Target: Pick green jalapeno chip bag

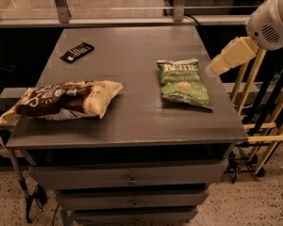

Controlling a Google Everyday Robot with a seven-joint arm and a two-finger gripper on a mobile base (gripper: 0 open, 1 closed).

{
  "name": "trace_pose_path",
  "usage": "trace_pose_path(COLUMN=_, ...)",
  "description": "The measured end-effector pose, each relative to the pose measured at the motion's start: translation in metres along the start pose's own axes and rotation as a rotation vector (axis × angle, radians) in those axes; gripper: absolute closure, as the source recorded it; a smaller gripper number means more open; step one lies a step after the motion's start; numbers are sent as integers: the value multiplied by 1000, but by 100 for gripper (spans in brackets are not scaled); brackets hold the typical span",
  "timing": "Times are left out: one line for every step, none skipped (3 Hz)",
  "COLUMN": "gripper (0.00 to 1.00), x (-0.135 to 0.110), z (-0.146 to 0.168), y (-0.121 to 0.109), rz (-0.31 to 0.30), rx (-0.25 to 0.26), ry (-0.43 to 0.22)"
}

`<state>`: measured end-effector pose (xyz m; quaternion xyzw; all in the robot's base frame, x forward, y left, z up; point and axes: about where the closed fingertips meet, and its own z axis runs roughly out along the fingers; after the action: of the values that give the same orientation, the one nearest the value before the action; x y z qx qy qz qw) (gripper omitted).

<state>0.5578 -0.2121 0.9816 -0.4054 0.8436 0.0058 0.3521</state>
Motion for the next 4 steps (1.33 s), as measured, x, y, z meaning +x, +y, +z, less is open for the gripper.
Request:
trace_pose_path(gripper=0, x=-6, z=21, y=13, rz=43, rx=-41, ry=7)
trace_pose_path(gripper=0, x=-20, z=51, y=29, rz=95, rx=-91, ry=30)
trace_pose_path(gripper=0, x=-33, z=83, y=41, rz=130, rx=-136, ry=53)
trace_pose_path(gripper=0, x=-38, z=105, y=41, rz=171, rx=-143, ry=58)
